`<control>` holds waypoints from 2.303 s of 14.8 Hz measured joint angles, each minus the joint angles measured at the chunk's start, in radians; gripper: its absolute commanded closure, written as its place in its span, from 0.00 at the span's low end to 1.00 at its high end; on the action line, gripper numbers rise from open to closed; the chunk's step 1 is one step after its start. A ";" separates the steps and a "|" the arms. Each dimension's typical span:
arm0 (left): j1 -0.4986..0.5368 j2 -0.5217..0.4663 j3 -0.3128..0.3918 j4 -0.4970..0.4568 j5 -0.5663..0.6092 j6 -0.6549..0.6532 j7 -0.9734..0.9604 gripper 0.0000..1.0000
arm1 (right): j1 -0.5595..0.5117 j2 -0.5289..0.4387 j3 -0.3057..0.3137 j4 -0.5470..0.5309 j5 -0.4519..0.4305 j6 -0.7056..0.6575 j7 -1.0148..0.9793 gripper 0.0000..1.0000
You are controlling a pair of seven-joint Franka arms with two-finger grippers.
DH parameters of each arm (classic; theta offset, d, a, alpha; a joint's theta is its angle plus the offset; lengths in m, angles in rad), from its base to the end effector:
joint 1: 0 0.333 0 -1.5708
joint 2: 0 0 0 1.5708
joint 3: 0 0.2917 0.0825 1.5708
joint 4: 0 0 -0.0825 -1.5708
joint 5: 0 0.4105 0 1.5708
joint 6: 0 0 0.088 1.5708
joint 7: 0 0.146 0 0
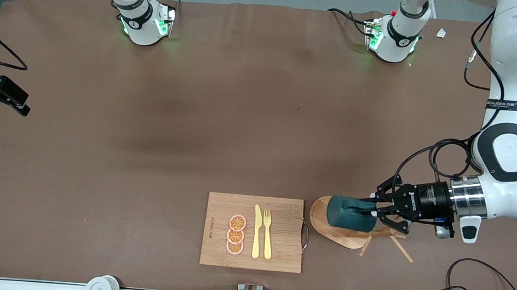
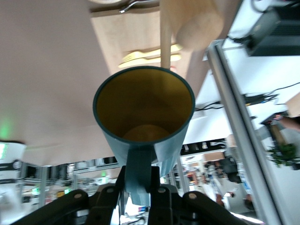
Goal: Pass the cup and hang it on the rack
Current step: 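Lower the mug handle onto a rack peg with the left gripper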
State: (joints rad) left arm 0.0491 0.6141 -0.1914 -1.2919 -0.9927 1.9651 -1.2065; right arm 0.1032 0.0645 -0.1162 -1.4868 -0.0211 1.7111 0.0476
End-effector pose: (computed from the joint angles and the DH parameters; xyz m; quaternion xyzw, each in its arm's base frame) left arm 0.7485 -0.1609 0.3850 0.6392 0.5898 -0.2851 0.4030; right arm 0.6199 -0.0089 0.5794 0.9963 -0.0291 0.0803 0.0129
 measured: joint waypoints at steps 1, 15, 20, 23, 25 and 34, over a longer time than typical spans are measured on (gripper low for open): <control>-0.001 0.009 -0.001 0.000 -0.014 0.026 0.004 1.00 | 0.000 0.000 0.000 0.000 0.000 0.000 0.000 0.00; -0.018 0.016 -0.061 0.006 -0.027 0.056 0.003 1.00 | 0.000 0.000 0.000 0.011 0.000 0.000 0.000 0.00; -0.017 0.016 -0.067 0.006 -0.027 0.076 0.005 1.00 | 0.000 0.000 0.000 0.011 0.000 0.000 0.000 0.00; -0.003 0.021 -0.064 0.005 -0.027 0.086 0.009 0.99 | 0.000 0.000 0.000 0.011 0.000 0.000 0.000 0.00; 0.001 0.026 -0.062 0.003 -0.027 0.094 0.010 0.99 | 0.000 0.000 0.000 0.011 0.000 0.000 0.000 0.00; 0.043 0.041 -0.037 -0.001 -0.027 0.106 0.011 0.97 | 0.000 0.000 0.000 0.011 0.000 0.000 0.000 0.00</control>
State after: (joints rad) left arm 0.0920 0.6555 -0.2281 -1.2925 -1.0196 2.0713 -1.1960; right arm 0.1032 0.0645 -0.1165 -1.4761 -0.0212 1.7114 0.0477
